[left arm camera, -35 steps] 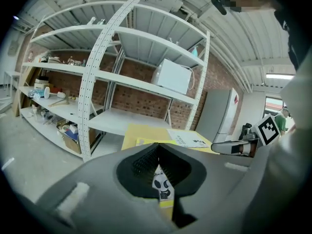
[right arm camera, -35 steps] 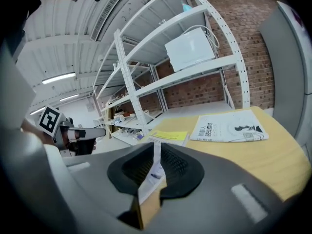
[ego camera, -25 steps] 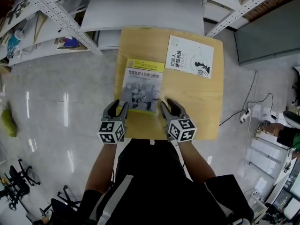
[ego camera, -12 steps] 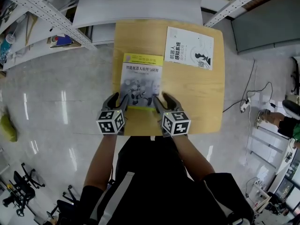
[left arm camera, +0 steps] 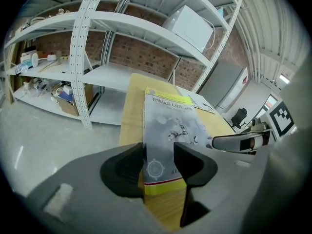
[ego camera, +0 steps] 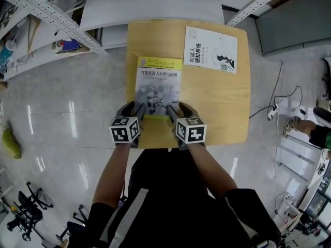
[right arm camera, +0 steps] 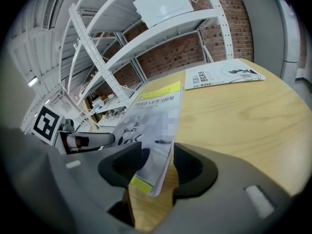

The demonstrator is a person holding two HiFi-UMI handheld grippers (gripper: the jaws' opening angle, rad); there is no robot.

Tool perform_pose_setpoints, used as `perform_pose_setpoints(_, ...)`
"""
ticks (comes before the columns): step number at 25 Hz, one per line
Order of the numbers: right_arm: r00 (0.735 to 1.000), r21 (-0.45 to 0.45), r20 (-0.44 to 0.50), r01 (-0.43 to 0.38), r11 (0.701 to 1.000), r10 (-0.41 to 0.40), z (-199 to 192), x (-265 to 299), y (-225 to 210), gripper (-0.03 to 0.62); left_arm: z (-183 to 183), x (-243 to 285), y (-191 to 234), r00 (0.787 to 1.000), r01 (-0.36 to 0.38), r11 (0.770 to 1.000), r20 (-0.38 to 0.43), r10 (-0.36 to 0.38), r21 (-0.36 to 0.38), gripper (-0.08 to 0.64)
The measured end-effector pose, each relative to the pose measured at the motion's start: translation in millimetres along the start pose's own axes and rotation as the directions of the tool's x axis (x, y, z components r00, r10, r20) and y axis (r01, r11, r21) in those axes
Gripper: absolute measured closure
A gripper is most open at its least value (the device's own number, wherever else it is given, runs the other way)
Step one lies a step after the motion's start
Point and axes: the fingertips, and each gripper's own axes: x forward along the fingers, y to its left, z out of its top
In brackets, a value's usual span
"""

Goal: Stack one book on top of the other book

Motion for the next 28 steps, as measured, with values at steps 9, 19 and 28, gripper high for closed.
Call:
perform_pose_setpoints(9,0.997,-0.014,-0.067,0.041,0.999,-0.042,-16,7,2,0.39,-4,1,-1,1.0,-0.003,1.0,-0.004,0.003,0.008,0.36)
perform_pose_setpoints(19,0.998,-0.029,-0.063,0.003,1.0,-0.005,-28,-4,-2,0.397,-29,-13,-15,0.999,0.032,0.999,-0.018,-0.032,-0.04,0.36)
perform_pose_setpoints(28,0.997,-0.056,-0.079,-0.019,0.998,0.015,-45,-15,-2,0.4,-56,-23,-27,0.999,0.026,0.996,-0.027,-0.029,-0.085,0.36)
